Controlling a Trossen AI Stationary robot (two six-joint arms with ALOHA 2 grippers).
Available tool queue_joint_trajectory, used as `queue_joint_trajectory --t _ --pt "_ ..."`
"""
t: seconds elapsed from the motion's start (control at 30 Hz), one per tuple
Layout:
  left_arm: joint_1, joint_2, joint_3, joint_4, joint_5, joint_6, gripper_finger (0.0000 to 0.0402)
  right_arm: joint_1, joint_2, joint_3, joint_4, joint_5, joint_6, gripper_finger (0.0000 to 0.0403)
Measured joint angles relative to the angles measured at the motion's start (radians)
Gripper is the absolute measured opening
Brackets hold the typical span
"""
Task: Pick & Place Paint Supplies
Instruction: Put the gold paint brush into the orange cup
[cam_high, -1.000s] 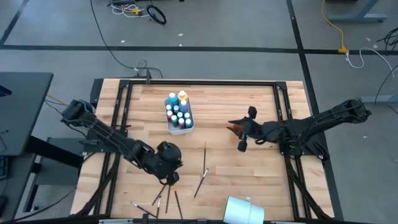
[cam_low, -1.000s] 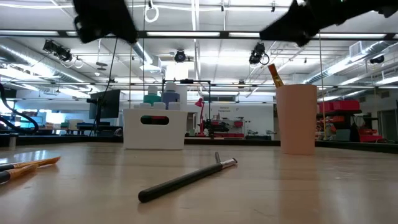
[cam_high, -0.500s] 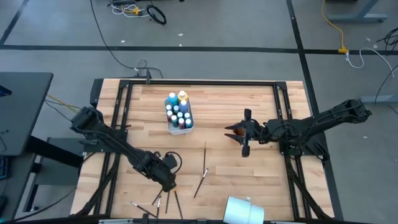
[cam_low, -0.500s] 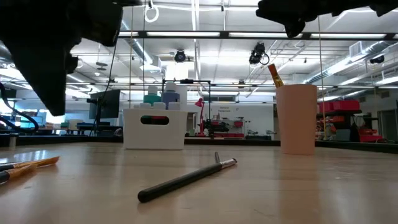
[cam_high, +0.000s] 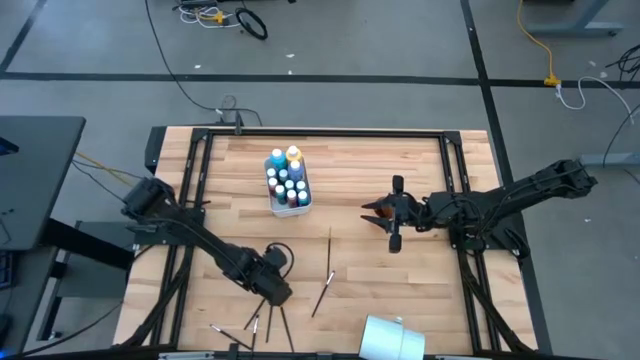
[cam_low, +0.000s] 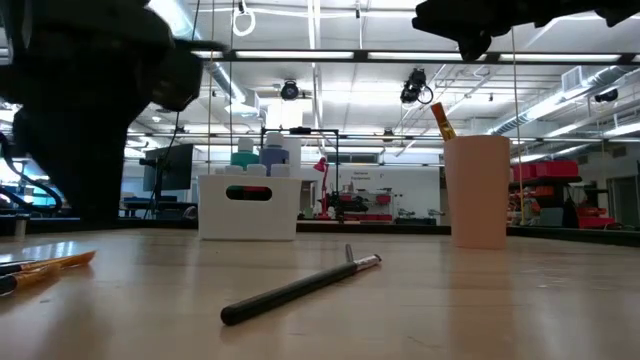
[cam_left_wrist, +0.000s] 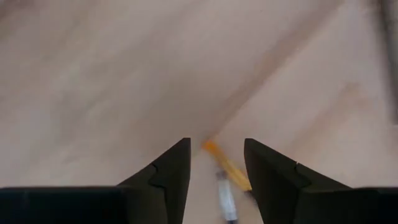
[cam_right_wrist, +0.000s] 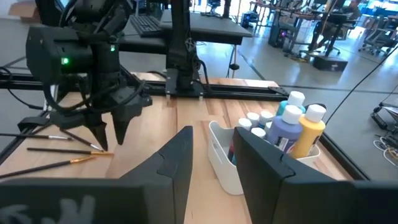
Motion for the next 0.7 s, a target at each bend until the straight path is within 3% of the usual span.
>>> queue_joint_trajectory --t 0.4,0.7 --pt "0.0 0.086 0.004 0.024 0.056 -0.06 0.0148 0.0 0.0 0.0 -0.001 0.0 -0.001 0.0119" --pt "-0.001 0.088 0.0 0.002 0.025 -0.048 0.0021 0.0 0.0 0.0 -0.002 -0.001 -0.001 0.0119"
